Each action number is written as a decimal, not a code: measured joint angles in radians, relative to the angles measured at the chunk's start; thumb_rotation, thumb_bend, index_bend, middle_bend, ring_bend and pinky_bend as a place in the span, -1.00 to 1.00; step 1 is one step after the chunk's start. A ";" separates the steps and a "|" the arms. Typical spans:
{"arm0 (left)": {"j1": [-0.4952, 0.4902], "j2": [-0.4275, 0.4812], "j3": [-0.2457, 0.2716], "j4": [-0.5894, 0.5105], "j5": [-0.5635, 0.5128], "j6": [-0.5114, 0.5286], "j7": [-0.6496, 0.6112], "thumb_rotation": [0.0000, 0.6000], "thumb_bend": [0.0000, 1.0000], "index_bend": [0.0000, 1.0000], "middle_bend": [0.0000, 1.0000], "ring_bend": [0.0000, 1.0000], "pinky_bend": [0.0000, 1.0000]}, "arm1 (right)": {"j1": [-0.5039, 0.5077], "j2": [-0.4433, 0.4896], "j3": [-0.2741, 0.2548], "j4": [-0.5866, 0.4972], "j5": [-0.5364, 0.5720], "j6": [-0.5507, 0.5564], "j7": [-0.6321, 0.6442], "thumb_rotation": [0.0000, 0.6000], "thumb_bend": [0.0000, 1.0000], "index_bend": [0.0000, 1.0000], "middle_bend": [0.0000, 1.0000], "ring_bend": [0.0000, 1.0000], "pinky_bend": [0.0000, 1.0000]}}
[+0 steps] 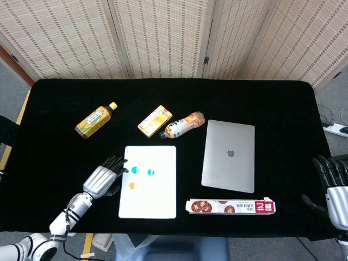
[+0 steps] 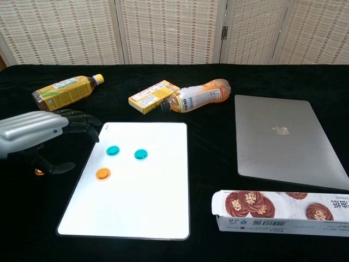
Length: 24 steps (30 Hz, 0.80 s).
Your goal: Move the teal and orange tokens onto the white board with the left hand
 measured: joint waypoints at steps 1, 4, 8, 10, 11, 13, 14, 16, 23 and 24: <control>0.008 0.003 0.001 0.005 -0.005 0.003 -0.007 1.00 -0.15 -0.28 -0.78 -1.00 -1.00 | 0.001 0.000 0.000 0.001 -0.001 -0.001 0.000 0.96 -0.58 -1.00 -0.84 -0.93 -1.00; 0.023 0.007 0.007 0.027 -0.018 0.003 -0.016 1.00 -0.14 -0.23 -0.78 -1.00 -1.00 | 0.005 -0.002 0.000 0.002 -0.004 -0.005 0.001 0.96 -0.58 -1.00 -0.84 -0.92 -1.00; 0.044 0.002 0.016 0.061 -0.033 0.001 -0.026 1.00 -0.14 -0.19 -0.78 -1.00 -1.00 | 0.010 -0.004 0.001 0.002 -0.006 -0.011 -0.001 0.96 -0.58 -1.00 -0.84 -0.93 -1.00; 0.052 -0.006 0.019 0.084 -0.039 -0.002 -0.029 1.00 -0.14 -0.19 -0.78 -1.00 -1.00 | 0.012 -0.005 0.001 0.002 -0.006 -0.014 -0.001 0.96 -0.58 -1.00 -0.84 -0.93 -1.00; 0.055 -0.010 0.020 0.094 -0.042 -0.004 -0.031 1.00 -0.14 -0.19 -0.78 -1.00 -1.00 | 0.013 -0.006 0.001 0.002 -0.006 -0.015 -0.001 0.96 -0.58 -1.00 -0.84 -0.93 -1.00; 0.064 -0.020 0.021 0.118 -0.050 -0.007 -0.041 1.00 -0.14 -0.19 -0.78 -1.00 -1.00 | 0.013 -0.005 0.001 0.001 -0.007 -0.014 -0.002 0.96 -0.58 -1.00 -0.84 -0.93 -1.00; 0.068 -0.024 0.021 0.126 -0.052 -0.007 -0.049 1.00 -0.14 -0.19 -0.78 -1.00 -1.00 | 0.013 -0.005 0.002 0.001 -0.006 -0.014 -0.002 0.97 -0.58 -1.00 -0.84 -0.93 -1.00; 0.075 -0.034 0.020 0.146 -0.056 -0.008 -0.064 1.00 -0.14 -0.19 -0.78 -1.00 -1.00 | 0.012 -0.005 0.001 0.001 -0.004 -0.014 -0.002 0.97 -0.58 -1.00 -0.84 -0.93 -1.00; 0.091 -0.055 0.016 0.192 -0.055 -0.004 -0.083 1.00 -0.14 -0.18 -0.78 -1.00 -1.00 | 0.009 -0.004 0.000 0.001 -0.006 -0.008 0.000 0.96 -0.58 -1.00 -0.84 -0.93 -1.00; 0.092 -0.055 0.015 0.195 -0.055 -0.004 -0.084 1.00 -0.14 -0.18 -0.78 -1.00 -1.00 | 0.009 -0.004 0.000 0.002 -0.006 -0.008 0.000 0.96 -0.58 -1.00 -0.84 -0.93 -1.00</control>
